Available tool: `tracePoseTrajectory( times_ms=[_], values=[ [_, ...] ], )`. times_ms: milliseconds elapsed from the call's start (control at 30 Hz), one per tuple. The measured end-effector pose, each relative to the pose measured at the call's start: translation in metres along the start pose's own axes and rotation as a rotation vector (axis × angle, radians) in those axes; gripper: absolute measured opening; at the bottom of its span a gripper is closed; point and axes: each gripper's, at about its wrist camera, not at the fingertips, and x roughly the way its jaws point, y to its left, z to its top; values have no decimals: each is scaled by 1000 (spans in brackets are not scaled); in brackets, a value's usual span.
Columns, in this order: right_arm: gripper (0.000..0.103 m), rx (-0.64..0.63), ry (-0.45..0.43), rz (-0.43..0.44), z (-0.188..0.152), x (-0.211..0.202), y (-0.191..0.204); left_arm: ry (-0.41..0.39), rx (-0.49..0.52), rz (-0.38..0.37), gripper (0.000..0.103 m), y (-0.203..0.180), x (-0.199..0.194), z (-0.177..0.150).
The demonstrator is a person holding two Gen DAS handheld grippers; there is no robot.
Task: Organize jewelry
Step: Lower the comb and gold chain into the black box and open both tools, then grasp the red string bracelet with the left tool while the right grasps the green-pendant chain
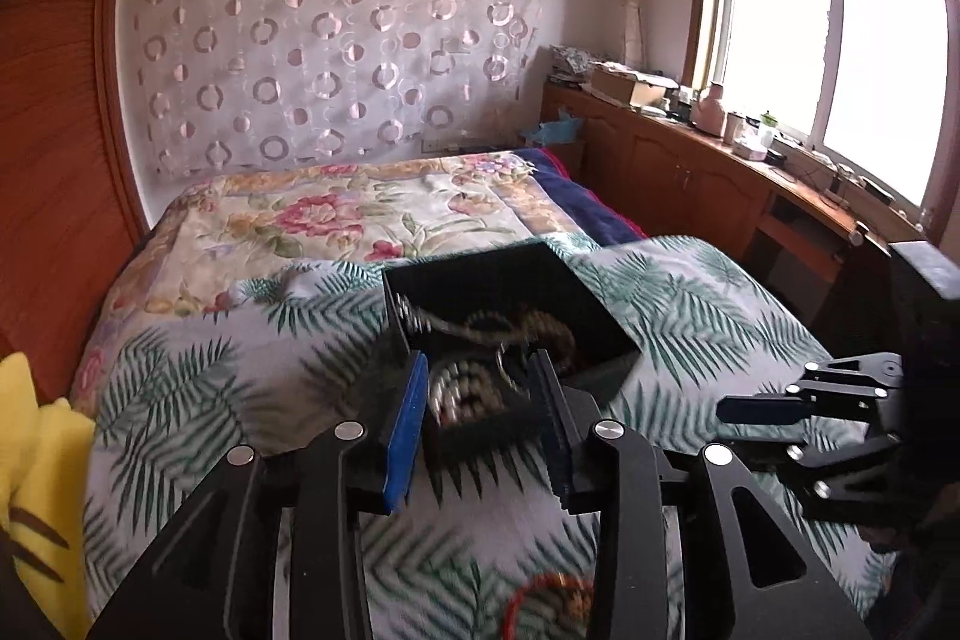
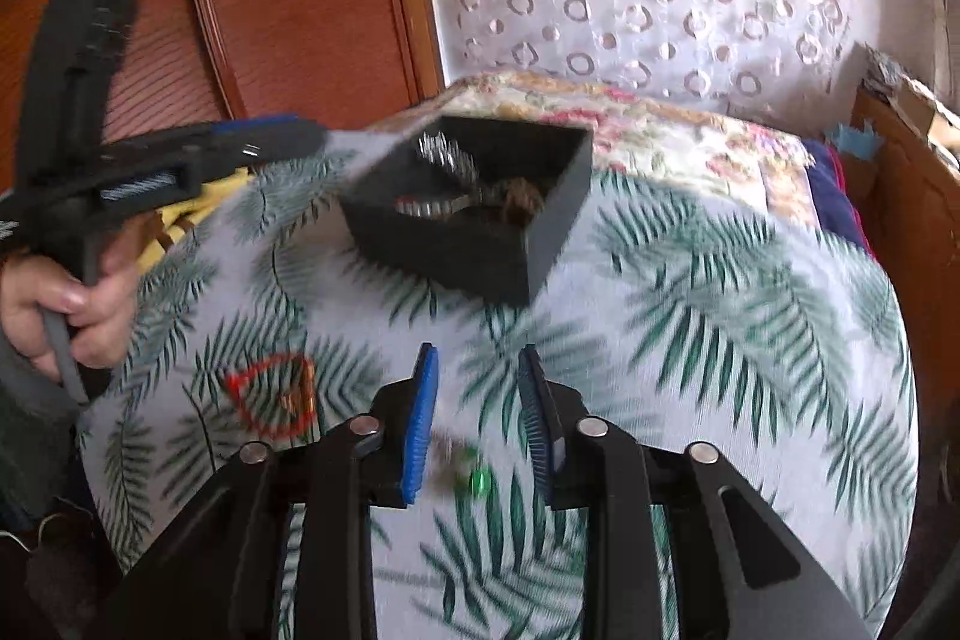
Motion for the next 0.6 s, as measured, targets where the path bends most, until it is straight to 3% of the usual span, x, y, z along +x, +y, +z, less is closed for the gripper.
tracePoseTrajectory(
  times_ms=[200,600],
  values=[
    [17,34,36,-24,-26,6,3,8,1,-2,46,-4,-25,-32],
    [17,81,74,-48,-29,20,3,71,-25,1,47,5,-41,-76]
  ],
)
